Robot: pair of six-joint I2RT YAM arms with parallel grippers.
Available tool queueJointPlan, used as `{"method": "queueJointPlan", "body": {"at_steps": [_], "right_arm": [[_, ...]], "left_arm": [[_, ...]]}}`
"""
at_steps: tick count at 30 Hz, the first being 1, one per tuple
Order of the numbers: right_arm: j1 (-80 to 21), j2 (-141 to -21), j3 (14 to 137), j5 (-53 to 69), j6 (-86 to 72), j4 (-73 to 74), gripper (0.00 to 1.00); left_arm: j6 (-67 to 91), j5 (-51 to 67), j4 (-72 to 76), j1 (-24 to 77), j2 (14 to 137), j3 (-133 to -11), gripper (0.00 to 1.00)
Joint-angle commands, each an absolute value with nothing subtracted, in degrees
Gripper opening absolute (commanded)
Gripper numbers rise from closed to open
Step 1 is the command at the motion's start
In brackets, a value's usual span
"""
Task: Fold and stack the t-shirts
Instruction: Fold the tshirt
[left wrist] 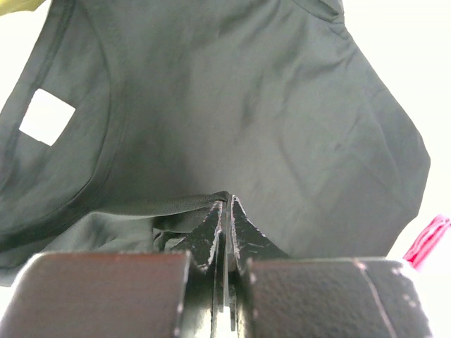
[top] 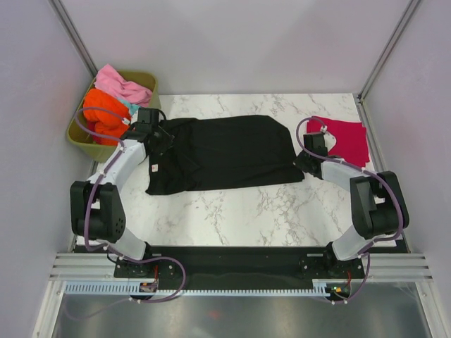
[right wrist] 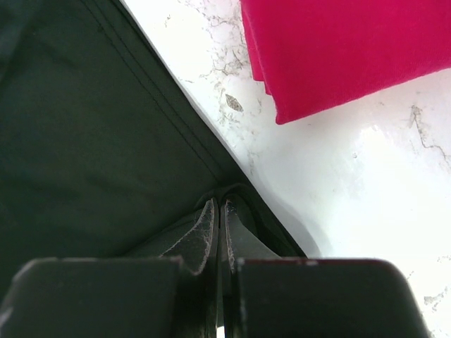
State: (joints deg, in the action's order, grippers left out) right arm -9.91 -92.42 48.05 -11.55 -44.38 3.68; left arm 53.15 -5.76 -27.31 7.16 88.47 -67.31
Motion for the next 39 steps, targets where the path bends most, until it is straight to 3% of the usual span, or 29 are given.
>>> {"method": "queueJointPlan", "body": {"at_steps": [1, 21, 23, 24, 26, 27, 28, 33, 39], "right_arm": [[-10.11, -93.25, 49.92, -12.75, -45.18, 1.85, 0.00], [-10.11, -95.45, 50.01, -12.22, -45.09, 0.44, 0.00], [-10.19, -95.19, 50.01, -11.78, -44.91, 0.44, 0.04], [-10.11, -94.92, 50.01, -11.69, -44.74, 0.44, 0.16], [-10.19, -93.87, 49.75, -11.51, -44.30, 0.44, 0.30], [-10.28, -93.26, 49.14, -11.69, -44.30, 0.44, 0.43], [-10.20, -91.77, 48.70, -11.60, -44.30, 0.44, 0.50], [-11.51, -85.97, 44.40, -12.13, -44.56, -1.58, 0.56], [-13.89, -79.72, 38.15, -13.01, -47.02, -1.41, 0.55]], "left_arm": [[50.89, -6.33, -25.58, 8.00, 92.19, -71.80, 0.02], [47.38, -7.82, -25.93, 8.61, 103.79, -82.43, 0.02], [46.06, -7.74, -26.10, 8.61, 104.24, -82.88, 0.06], [45.79, -7.65, -26.10, 8.61, 104.15, -83.14, 0.16], [45.00, -7.38, -26.02, 8.61, 103.54, -83.06, 0.24], [44.83, -7.47, -26.02, 8.61, 103.01, -82.80, 0.29], [44.56, -7.56, -26.10, 8.70, 101.70, -82.53, 0.32], [43.77, -8.88, -26.02, 9.75, 96.07, -80.60, 0.50], [43.77, -8.88, -26.10, 12.30, 86.59, -74.28, 0.52]]}}
